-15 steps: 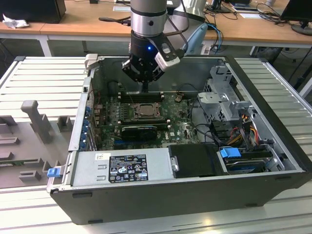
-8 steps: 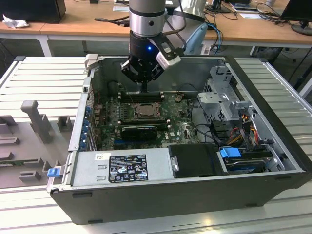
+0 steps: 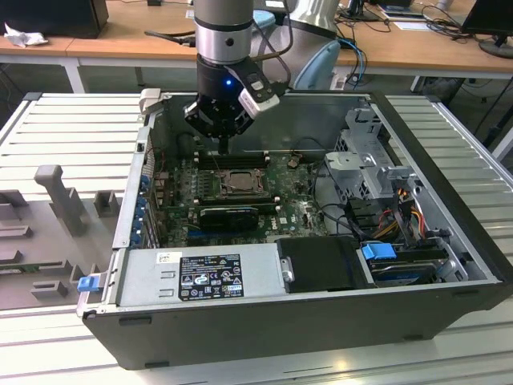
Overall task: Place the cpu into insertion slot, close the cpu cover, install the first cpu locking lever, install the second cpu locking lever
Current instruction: 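Install the first cpu locking lever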
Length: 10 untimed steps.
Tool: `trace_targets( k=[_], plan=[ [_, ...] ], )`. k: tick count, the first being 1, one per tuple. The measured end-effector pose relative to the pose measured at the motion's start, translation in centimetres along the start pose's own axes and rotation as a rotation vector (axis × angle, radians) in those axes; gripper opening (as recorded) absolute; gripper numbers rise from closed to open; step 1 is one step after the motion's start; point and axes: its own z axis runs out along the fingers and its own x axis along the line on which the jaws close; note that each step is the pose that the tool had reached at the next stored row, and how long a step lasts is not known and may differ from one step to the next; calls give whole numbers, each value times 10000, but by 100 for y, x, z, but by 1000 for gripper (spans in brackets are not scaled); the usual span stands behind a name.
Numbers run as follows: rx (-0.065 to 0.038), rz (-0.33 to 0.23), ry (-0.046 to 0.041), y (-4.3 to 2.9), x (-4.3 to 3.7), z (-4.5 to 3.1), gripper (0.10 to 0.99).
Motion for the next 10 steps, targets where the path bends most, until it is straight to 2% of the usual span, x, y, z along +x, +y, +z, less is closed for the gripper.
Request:
trace_targets(
  k=[3,6,7,9,10],
  plan=[
    [0,228,-8,25,57,53,106],
    [1,276,-13,51,204,76,106],
    [6,278,-54,65,296,81,106],
    [9,344,-75,106,371,92,106],
    [10,362,-76,128,380,98,106]
  ],
)
